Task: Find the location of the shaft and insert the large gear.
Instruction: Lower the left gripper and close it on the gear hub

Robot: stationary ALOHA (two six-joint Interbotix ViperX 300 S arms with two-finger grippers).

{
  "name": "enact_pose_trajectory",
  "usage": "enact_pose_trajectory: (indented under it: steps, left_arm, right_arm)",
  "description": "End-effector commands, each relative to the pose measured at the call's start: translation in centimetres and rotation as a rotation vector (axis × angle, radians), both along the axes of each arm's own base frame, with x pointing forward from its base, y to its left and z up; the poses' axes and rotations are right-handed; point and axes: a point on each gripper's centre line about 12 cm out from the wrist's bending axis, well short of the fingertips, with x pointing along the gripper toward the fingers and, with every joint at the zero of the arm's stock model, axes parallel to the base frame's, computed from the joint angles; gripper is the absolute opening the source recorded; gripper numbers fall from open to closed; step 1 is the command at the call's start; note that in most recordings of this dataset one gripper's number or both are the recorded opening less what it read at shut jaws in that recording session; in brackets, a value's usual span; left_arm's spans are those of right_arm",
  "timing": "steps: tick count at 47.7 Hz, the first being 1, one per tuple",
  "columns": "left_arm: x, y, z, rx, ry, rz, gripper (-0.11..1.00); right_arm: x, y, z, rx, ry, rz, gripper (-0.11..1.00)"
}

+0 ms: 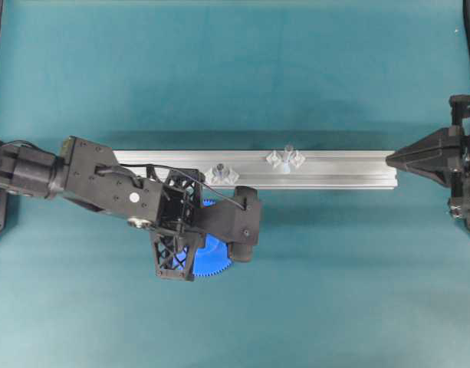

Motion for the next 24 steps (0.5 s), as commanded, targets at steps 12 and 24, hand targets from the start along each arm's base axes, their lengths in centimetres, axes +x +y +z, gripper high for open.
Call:
enact_pose_trajectory:
  steps: [12, 24]
  left_arm:
    - [0.68, -0.34, 1.49, -0.008, -0.047, 0.000, 0.05]
    - [0.77, -0.34, 1.16, -0.009, -0.041, 0.007, 0.67]
  right_arm:
    - [0.16, -0.07, 0.36, 0.006, -0.011, -0.006, -0.01]
    - [0.16, -0.05, 0.36, 0.006, -0.011, -0.005, -0.01]
